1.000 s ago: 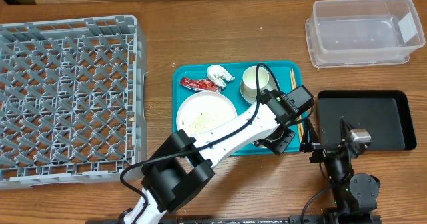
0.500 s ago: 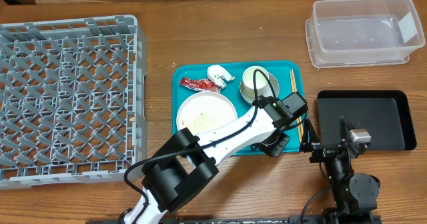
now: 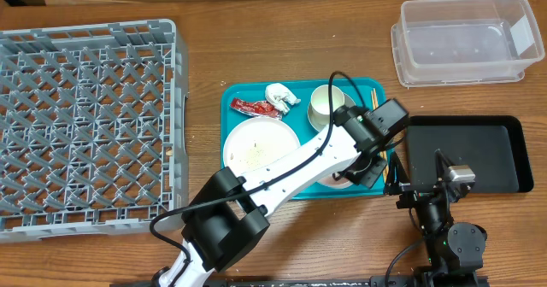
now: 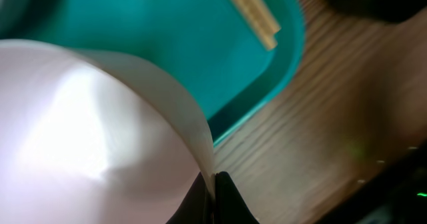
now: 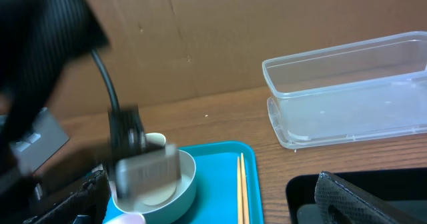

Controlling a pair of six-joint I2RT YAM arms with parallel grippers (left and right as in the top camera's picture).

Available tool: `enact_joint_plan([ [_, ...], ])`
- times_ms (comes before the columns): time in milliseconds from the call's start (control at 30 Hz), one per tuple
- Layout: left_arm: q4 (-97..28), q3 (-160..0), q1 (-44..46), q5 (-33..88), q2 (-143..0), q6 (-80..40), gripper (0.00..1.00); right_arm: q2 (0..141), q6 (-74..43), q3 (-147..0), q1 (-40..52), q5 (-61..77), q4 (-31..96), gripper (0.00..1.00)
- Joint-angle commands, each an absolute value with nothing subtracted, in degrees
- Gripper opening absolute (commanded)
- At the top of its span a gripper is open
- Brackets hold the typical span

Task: Sort waste into correct bins and load items into the dishwasher
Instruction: 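Lift the pink bowl and carry it left over the dish rack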

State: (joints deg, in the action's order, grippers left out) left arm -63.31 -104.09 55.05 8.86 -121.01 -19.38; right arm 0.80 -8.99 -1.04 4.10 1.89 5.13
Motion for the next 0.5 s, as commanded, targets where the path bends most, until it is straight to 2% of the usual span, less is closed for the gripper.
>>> enact_joint_plan([
  [0, -66.7, -112.9, 54.8, 10.3, -121.4, -19.7, 0.04, 0.2, -9.2, -0.4, 3.8, 1.2, 4.8, 1.0],
  [233, -78.7, -127.4, 48.7, 7.4, -121.3, -19.7, 0.04, 0.2, -9.2, -0.4, 3.8, 1.2, 4.8, 1.0],
  [467, -88.7, -137.1, 30.3, 5.8, -121.3, -19.3, 0.04, 0.2, -9.2, -0.5, 3.8, 1.2, 4.8, 1.0],
])
